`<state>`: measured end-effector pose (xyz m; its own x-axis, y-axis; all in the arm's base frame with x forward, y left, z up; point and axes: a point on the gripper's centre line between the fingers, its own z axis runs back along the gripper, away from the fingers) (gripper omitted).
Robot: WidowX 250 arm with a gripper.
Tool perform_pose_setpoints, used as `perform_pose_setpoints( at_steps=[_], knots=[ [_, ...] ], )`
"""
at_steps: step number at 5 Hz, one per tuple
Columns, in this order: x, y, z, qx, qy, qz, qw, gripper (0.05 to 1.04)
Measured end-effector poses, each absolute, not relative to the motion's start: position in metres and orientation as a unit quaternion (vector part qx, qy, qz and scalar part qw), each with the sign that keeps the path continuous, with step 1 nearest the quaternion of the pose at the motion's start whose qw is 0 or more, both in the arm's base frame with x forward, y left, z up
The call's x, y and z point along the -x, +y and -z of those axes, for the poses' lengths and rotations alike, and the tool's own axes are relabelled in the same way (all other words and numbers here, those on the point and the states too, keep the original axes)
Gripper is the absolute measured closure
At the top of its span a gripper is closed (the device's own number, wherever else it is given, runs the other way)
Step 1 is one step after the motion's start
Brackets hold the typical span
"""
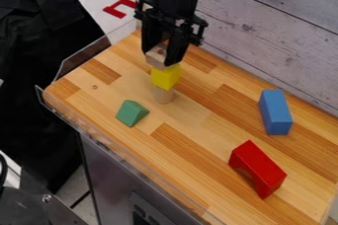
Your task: Put the cube with a hole on top of the yellow cube
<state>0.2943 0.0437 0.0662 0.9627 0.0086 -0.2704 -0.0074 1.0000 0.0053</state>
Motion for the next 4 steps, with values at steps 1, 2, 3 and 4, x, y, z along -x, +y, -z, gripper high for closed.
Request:
perform_pose_setpoints(
  at_steps=[1,2,3,4],
  knots=[
    [-0.2951,0.0426,-0.0588,0.004,0.152,-0.013,0.988,0.493],
    [-0.2969,0.0436,-0.0598,0.018,0.151,-0.027,0.988,0.197],
    [-0.2981,0.0449,-0.0572,0.015,0.146,-0.043,0.988,0.079],
    [-0.2962,0.0495,-0.0614,0.014,0.141,-0.055,0.988,0.083]
  ],
)
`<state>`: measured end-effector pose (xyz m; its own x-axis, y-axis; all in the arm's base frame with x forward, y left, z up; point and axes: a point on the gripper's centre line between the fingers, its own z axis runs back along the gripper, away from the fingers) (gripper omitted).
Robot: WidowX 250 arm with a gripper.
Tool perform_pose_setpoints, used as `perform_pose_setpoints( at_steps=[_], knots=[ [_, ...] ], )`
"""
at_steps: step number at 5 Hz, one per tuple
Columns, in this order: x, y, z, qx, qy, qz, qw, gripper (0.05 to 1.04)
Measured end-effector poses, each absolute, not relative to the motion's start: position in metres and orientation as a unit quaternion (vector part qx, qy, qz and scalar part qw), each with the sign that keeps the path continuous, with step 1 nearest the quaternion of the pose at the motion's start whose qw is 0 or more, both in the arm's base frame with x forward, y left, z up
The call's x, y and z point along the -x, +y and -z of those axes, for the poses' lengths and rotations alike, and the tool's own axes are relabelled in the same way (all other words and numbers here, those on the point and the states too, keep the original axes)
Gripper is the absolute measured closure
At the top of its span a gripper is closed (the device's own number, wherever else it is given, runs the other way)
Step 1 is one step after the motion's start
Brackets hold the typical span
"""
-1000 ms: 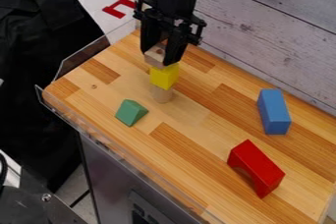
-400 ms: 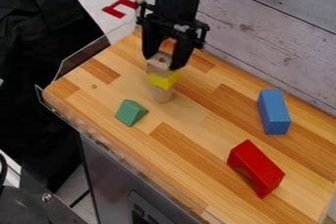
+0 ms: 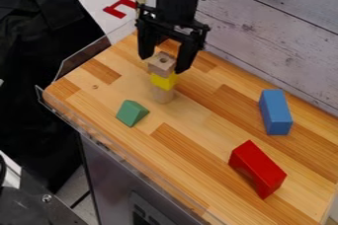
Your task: Put the cube with a hole on top of the yellow cube
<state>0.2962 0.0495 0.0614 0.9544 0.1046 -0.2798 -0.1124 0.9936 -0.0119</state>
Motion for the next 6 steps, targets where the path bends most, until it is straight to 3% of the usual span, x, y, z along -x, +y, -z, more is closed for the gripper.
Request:
perform_pose_setpoints(
  at_steps=[2,4,6],
  knots=[
    [-0.293,0.048,-0.107,-0.003,0.077,-0.036,0.996,0.083],
    [-0.277,0.007,-0.087,-0.003,0.097,0.006,0.995,0.083],
    [-0.278,-0.002,-0.081,-0.008,0.088,-0.001,0.996,0.083]
  ],
)
